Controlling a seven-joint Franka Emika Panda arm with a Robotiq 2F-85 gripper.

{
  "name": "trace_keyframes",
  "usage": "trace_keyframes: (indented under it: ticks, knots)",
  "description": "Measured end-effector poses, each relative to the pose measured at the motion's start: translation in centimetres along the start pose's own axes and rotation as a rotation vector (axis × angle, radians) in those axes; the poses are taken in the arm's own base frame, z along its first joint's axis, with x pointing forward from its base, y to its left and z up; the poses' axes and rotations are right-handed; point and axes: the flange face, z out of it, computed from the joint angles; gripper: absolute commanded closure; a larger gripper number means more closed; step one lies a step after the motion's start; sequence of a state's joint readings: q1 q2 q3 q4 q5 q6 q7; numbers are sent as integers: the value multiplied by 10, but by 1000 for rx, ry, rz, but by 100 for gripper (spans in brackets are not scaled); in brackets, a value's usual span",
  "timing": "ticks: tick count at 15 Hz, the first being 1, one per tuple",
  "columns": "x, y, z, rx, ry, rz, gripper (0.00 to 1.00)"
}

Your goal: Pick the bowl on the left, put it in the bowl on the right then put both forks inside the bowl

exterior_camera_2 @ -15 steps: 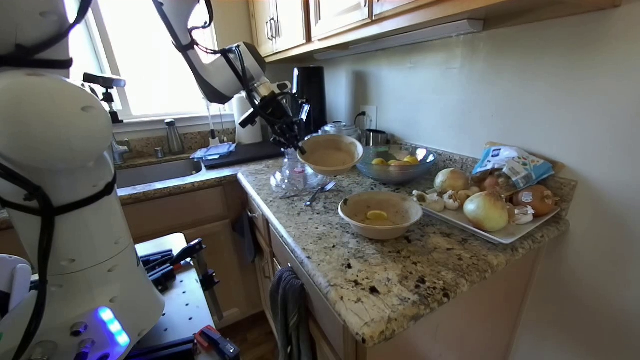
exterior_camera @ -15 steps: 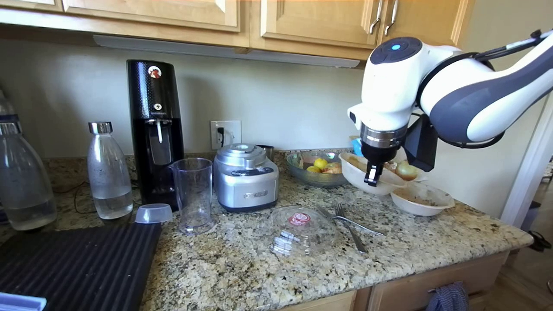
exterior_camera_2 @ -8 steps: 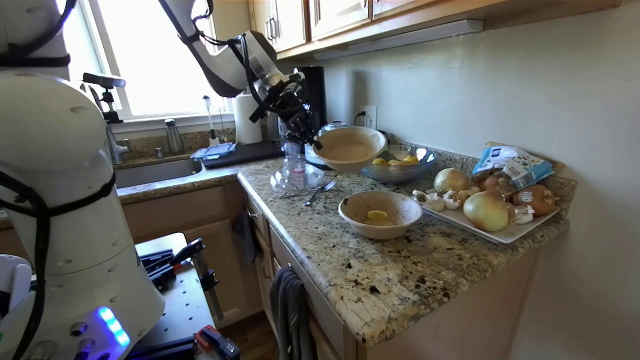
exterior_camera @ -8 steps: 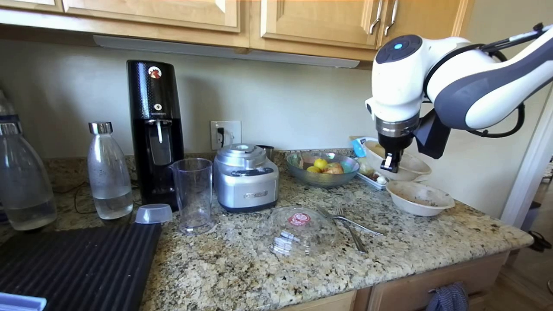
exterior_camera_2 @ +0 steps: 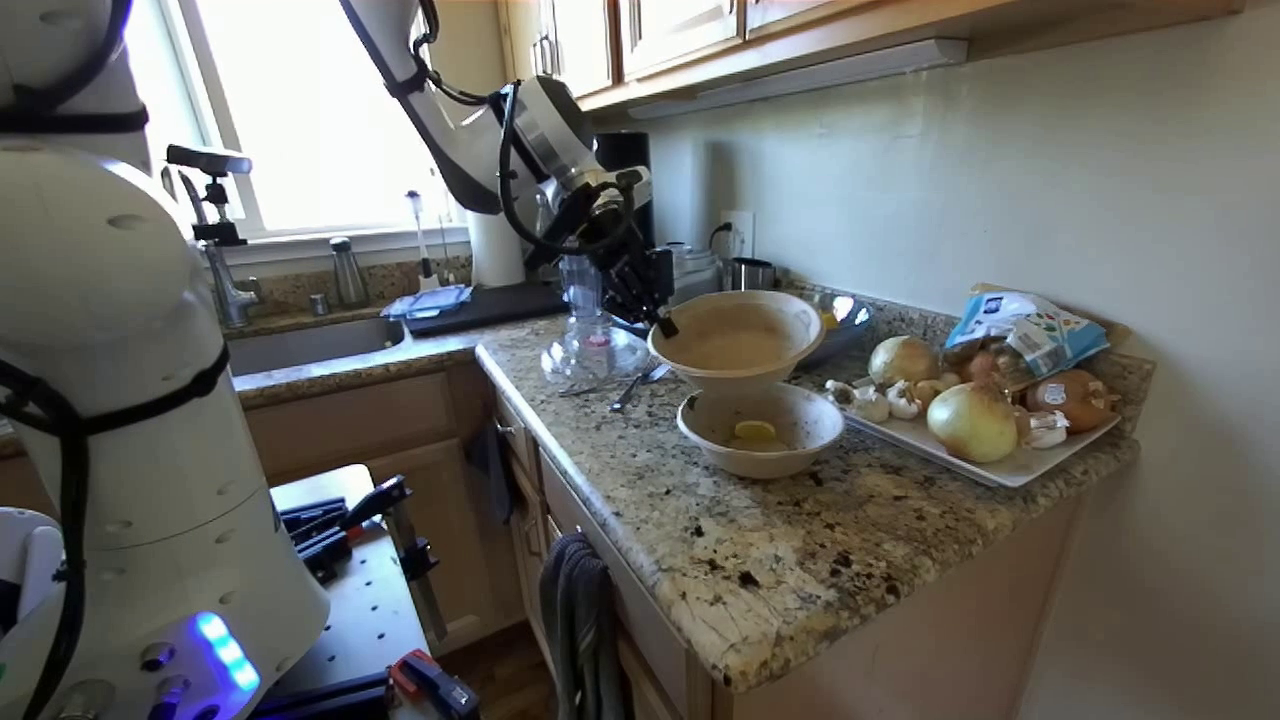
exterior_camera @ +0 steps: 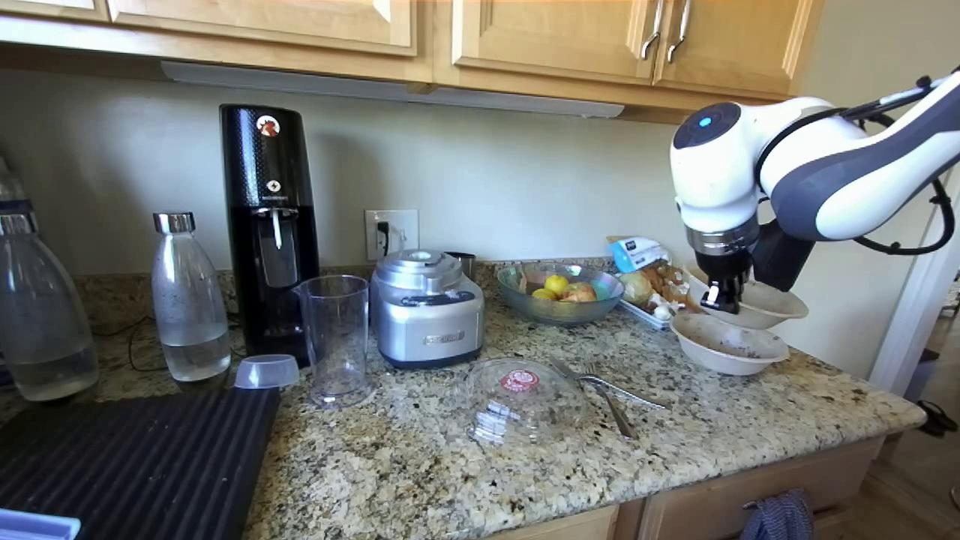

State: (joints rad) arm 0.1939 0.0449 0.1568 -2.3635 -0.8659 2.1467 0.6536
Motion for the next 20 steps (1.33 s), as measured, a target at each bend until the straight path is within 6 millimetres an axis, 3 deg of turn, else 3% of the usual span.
trace_keyframes:
  ticks: [4,10,20]
  knots:
    - [-7,2,26,2,-56,6,93]
    - [-6,-12,54,16,-97,-11,93]
    - [18,-22,66,54,-61,-14,93]
